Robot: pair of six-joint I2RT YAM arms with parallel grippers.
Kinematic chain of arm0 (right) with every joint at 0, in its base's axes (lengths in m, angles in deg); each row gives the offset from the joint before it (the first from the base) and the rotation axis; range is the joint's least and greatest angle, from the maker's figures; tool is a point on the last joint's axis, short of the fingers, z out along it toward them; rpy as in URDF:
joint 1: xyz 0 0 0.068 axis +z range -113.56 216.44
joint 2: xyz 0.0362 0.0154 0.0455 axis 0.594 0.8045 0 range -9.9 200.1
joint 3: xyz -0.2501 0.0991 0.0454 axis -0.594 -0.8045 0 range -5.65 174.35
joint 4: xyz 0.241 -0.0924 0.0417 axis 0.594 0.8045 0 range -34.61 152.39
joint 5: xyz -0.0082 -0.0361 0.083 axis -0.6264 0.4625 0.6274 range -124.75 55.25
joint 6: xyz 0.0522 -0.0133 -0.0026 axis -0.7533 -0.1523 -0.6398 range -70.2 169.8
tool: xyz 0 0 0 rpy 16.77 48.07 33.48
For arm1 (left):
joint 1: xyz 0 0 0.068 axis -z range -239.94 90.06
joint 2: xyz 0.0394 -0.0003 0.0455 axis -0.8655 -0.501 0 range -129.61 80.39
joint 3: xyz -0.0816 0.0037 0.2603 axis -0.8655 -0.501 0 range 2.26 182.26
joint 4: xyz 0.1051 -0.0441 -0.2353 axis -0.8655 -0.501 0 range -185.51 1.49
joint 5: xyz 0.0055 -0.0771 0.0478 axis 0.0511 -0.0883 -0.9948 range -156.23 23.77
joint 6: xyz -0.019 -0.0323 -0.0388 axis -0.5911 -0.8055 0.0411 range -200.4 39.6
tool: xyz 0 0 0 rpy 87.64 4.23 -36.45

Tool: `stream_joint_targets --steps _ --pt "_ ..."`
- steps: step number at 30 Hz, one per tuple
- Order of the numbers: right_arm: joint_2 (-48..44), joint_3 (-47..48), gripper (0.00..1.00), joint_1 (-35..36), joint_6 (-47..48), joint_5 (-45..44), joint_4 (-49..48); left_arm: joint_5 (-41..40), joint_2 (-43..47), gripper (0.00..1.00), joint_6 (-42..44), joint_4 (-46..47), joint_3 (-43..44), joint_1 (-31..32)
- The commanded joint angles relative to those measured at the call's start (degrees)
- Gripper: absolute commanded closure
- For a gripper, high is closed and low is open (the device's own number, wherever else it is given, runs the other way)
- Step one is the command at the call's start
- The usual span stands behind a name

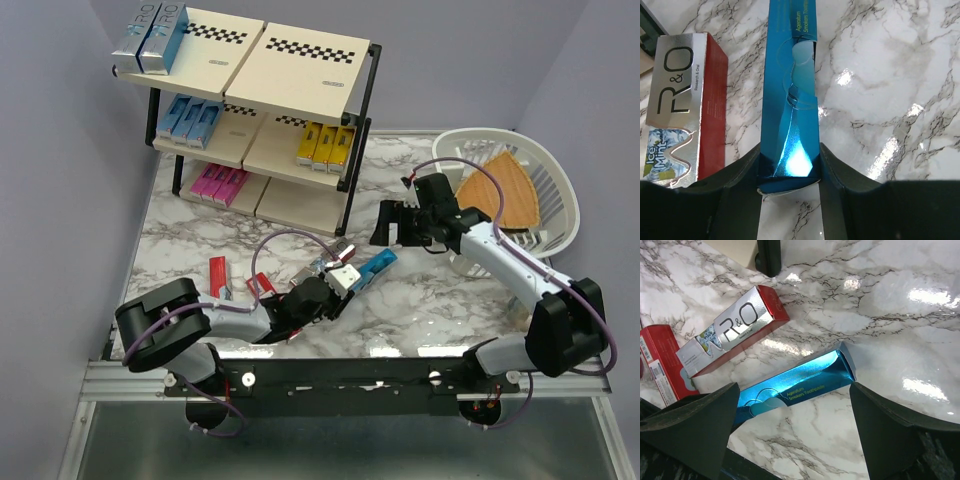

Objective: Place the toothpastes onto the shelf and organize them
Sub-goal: Pick up the toothpaste from the center of the board, then place the toothpaste on the shelf.

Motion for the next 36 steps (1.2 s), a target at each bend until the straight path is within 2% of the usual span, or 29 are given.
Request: stream_joint_targets --steps 1,6,12,17,23,29,33,36 --pt "-3.86 2.16 0.0 -0.74 1.24 -2.67 2.24 2.51 4.3 0.53 -1.06 -3.7 3.17 0.06" --pt "-6.32 3.92 0.0 -1.71 1.68 -3.28 3.56 4.01 8.78 0.57 -1.5 -7.39 5.36 -0.02" --pt "-12.63 8.14 0.0 -2.41 2.55 -8.73 6.64 5.06 17.74 0.57 -3.43 -13.72 7.65 -0.11" --pt "-19.5 16.47 0.0 -2.41 4.48 -11.98 7.79 3.48 24.51 0.57 -5.01 -23.38 12.74 -1.95" --pt "-27.5 19.57 0.0 -2.41 6.07 -20.67 3.14 6.64 26.98 0.57 -6.68 -32.44 25.92 -5.73" --pt "-31.72 18.43 0.0 -2.41 7.74 -19.46 0.23 14.62 24.61 0.57 -13.78 -37.98 39.19 -14.69" --pt "-32.87 17.29 0.0 -2.32 9.06 -19.81 -0.48 17.28 23.47 0.57 -16.96 -39.74 46.49 -19.7" --pt "-32.78 16.93 0.0 -2.5 9.85 -18.84 0.31 17.19 21.54 0.57 -21.51 -44.39 55.17 -24.09"
